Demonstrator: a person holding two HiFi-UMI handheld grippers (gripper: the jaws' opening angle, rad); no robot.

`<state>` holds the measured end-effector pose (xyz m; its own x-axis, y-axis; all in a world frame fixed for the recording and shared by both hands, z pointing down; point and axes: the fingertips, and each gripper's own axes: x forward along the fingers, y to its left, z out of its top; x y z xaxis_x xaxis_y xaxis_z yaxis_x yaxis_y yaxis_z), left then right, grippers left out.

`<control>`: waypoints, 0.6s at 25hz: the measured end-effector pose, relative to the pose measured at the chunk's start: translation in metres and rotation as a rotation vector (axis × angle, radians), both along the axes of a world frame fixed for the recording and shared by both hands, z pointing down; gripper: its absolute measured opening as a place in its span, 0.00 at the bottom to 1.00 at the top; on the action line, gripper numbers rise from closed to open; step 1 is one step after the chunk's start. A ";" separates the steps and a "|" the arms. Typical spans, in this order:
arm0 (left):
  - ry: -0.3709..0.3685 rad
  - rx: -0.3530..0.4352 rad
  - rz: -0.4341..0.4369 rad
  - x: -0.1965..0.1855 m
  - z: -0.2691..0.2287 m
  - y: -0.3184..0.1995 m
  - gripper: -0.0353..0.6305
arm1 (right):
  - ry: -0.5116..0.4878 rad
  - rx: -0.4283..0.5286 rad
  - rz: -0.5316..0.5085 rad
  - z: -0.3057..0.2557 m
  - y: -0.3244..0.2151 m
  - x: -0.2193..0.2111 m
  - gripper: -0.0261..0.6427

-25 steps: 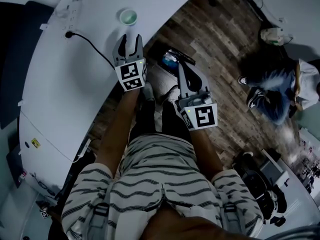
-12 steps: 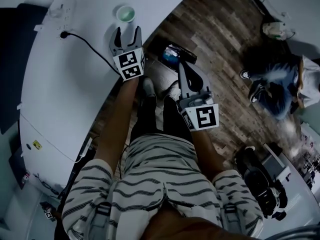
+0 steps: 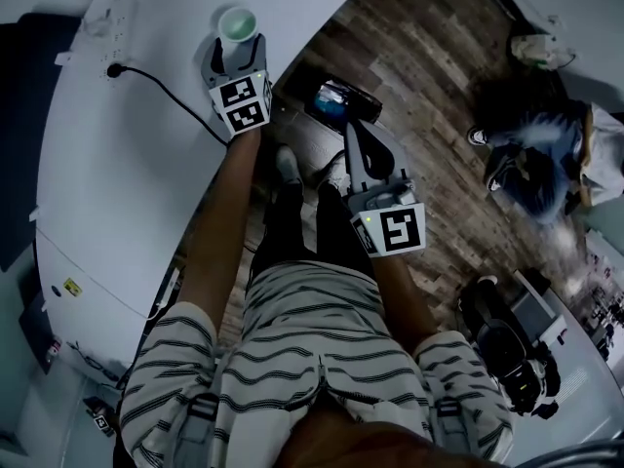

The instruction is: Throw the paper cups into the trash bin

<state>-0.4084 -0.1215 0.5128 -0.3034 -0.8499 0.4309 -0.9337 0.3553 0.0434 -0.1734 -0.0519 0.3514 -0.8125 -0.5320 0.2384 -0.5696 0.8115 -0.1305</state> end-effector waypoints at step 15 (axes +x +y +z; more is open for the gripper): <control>0.034 -0.007 0.010 -0.012 0.020 -0.020 0.50 | 0.024 -0.018 0.032 0.012 0.000 0.006 0.05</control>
<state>-0.4204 -0.1416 0.5323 -0.2799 -0.8495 0.4472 -0.9352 0.3464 0.0728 -0.1677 -0.0519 0.3632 -0.7890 -0.5533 0.2671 -0.5986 0.7902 -0.1312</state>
